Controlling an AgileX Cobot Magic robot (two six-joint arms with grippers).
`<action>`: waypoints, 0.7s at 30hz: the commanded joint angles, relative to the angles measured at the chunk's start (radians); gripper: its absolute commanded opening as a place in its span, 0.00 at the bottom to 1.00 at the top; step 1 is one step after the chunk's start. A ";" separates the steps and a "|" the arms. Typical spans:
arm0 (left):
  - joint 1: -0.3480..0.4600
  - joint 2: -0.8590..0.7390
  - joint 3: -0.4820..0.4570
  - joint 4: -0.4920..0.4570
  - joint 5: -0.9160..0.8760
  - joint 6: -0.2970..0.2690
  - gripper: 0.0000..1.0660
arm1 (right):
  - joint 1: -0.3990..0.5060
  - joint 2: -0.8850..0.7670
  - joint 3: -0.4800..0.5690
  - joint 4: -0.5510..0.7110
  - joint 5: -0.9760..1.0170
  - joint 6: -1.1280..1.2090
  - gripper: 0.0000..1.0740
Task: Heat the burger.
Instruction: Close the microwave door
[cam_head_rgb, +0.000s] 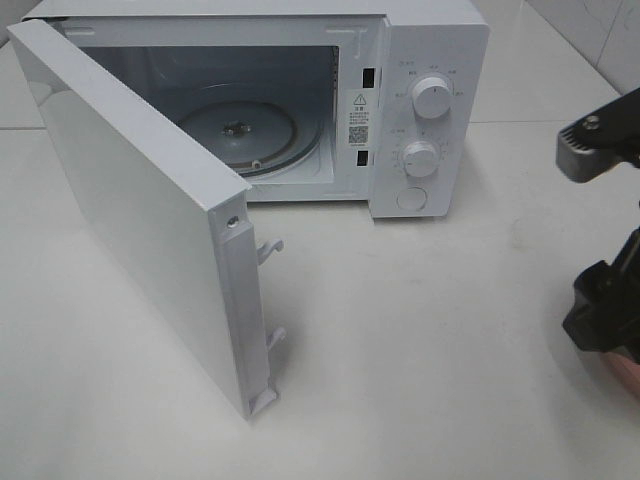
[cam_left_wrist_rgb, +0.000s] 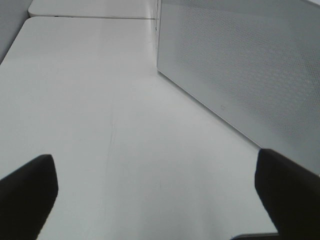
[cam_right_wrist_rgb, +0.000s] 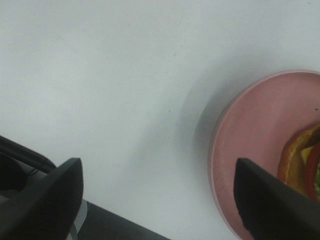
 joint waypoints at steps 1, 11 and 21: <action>0.005 -0.005 0.003 -0.005 -0.006 0.000 0.94 | -0.002 -0.125 0.000 0.029 0.062 -0.060 0.75; 0.005 -0.005 0.003 -0.005 -0.006 0.000 0.94 | -0.002 -0.368 0.001 0.049 0.134 -0.069 0.74; 0.005 -0.005 0.003 -0.005 -0.006 0.000 0.94 | -0.017 -0.579 0.025 0.050 0.144 -0.093 0.73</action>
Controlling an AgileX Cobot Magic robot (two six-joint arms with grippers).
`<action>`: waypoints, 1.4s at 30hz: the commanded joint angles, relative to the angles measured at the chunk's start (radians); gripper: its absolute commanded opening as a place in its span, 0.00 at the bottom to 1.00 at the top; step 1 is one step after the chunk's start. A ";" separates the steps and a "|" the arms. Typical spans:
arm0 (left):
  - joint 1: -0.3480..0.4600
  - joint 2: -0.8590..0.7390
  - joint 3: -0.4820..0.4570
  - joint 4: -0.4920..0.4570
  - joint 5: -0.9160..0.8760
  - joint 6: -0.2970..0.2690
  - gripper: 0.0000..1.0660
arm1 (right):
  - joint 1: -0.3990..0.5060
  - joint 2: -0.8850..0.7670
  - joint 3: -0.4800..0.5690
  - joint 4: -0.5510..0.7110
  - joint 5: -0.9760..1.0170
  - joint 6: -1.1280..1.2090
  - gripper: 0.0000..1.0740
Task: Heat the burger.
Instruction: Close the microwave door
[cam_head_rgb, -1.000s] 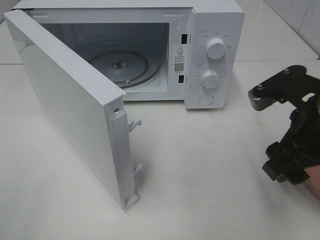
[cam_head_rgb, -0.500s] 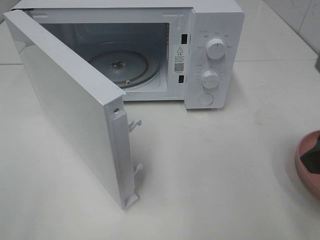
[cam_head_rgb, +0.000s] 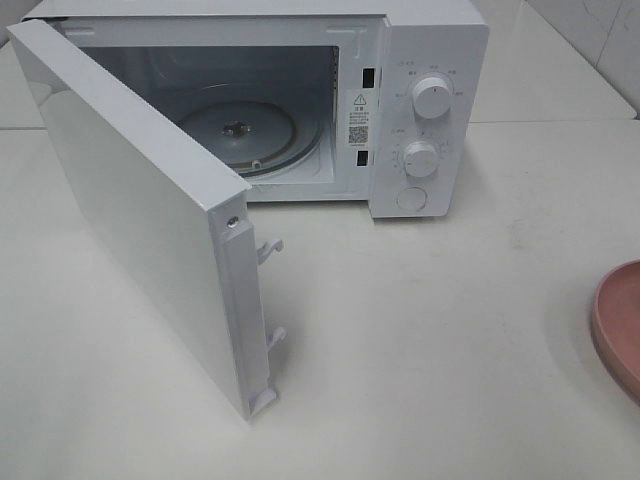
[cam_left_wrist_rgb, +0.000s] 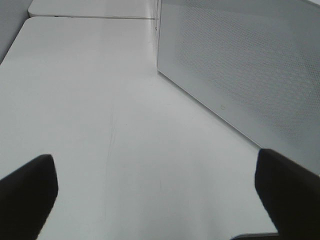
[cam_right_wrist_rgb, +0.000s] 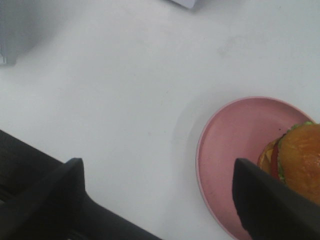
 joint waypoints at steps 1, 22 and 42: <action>0.005 -0.005 0.003 -0.005 -0.006 0.000 0.94 | -0.047 -0.104 0.043 0.008 -0.004 -0.034 0.73; 0.005 -0.005 0.003 -0.004 -0.006 0.000 0.94 | -0.420 -0.447 0.200 0.188 -0.044 -0.149 0.71; 0.005 -0.005 0.003 -0.005 -0.006 0.000 0.94 | -0.480 -0.571 0.201 0.195 -0.044 -0.147 0.71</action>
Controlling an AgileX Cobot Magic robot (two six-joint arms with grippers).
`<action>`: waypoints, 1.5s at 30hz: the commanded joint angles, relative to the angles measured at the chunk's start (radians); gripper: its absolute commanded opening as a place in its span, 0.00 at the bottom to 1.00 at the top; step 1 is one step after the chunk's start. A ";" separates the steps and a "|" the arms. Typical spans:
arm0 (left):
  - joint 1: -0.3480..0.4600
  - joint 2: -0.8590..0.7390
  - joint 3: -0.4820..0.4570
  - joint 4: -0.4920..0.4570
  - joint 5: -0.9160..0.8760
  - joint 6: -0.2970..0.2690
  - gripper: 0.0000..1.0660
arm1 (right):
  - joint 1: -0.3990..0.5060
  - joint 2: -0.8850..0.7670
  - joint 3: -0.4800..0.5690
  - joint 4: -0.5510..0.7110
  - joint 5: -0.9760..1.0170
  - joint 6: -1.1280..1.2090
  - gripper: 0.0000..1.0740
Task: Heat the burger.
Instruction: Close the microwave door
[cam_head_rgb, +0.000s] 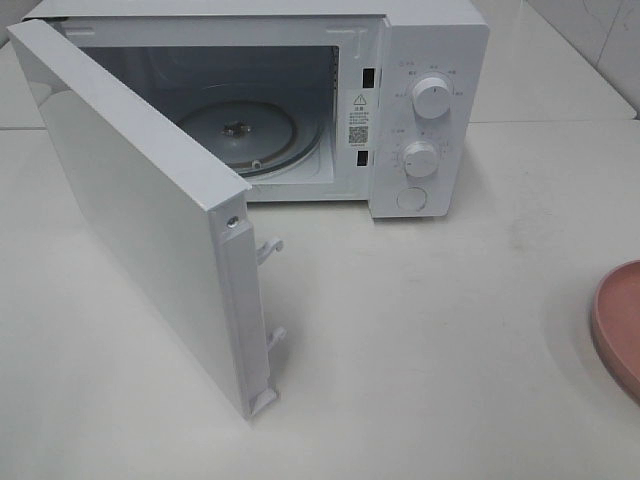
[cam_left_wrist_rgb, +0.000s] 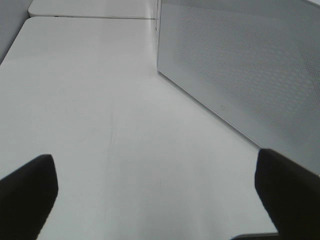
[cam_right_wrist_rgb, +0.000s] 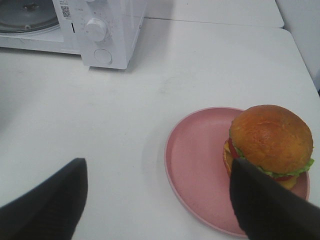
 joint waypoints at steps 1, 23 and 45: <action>0.005 -0.005 0.003 -0.005 -0.006 0.000 0.94 | -0.003 -0.028 0.004 0.005 0.000 -0.015 0.71; 0.005 -0.005 0.003 -0.005 -0.006 0.000 0.94 | -0.003 -0.028 0.004 0.005 0.000 -0.015 0.71; 0.005 0.018 -0.040 0.001 -0.060 -0.004 0.90 | -0.003 -0.028 0.004 0.004 0.000 -0.015 0.70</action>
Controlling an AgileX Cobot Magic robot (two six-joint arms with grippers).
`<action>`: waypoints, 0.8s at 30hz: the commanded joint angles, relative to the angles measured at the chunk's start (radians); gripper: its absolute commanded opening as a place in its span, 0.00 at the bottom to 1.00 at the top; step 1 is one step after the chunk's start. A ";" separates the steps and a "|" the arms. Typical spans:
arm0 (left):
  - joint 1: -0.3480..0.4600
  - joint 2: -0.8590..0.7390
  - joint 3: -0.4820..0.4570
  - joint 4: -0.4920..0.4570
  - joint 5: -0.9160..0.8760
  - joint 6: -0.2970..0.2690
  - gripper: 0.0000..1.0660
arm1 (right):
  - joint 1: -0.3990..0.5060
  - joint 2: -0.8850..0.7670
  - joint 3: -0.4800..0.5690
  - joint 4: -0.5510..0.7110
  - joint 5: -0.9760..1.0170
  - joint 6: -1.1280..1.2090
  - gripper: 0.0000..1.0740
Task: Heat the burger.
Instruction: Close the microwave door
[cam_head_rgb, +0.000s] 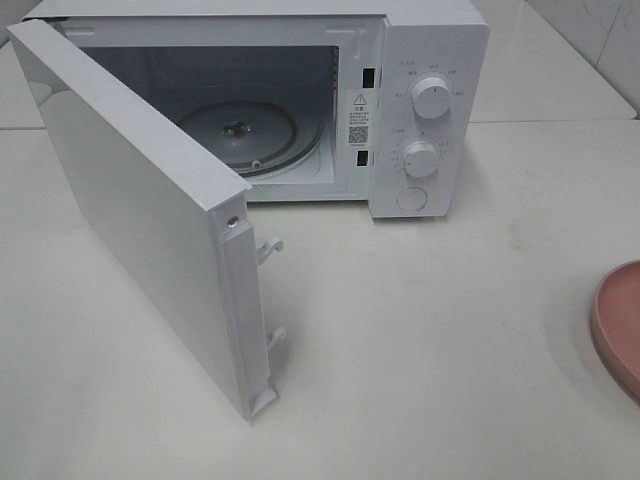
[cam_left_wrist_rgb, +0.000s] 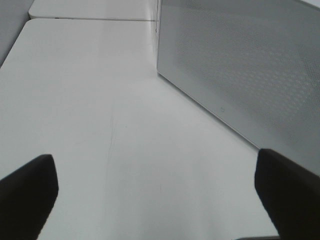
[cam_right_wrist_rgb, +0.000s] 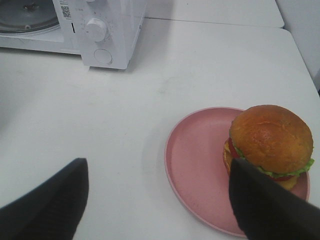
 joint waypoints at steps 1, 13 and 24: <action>0.005 0.030 -0.035 0.004 -0.057 -0.004 0.88 | -0.003 -0.028 0.004 0.003 0.000 -0.015 0.70; 0.005 0.328 -0.040 0.006 -0.191 0.004 0.20 | -0.003 -0.028 0.004 0.003 0.000 -0.015 0.70; 0.005 0.595 -0.040 0.006 -0.405 0.076 0.00 | -0.003 -0.028 0.004 0.003 0.000 -0.015 0.70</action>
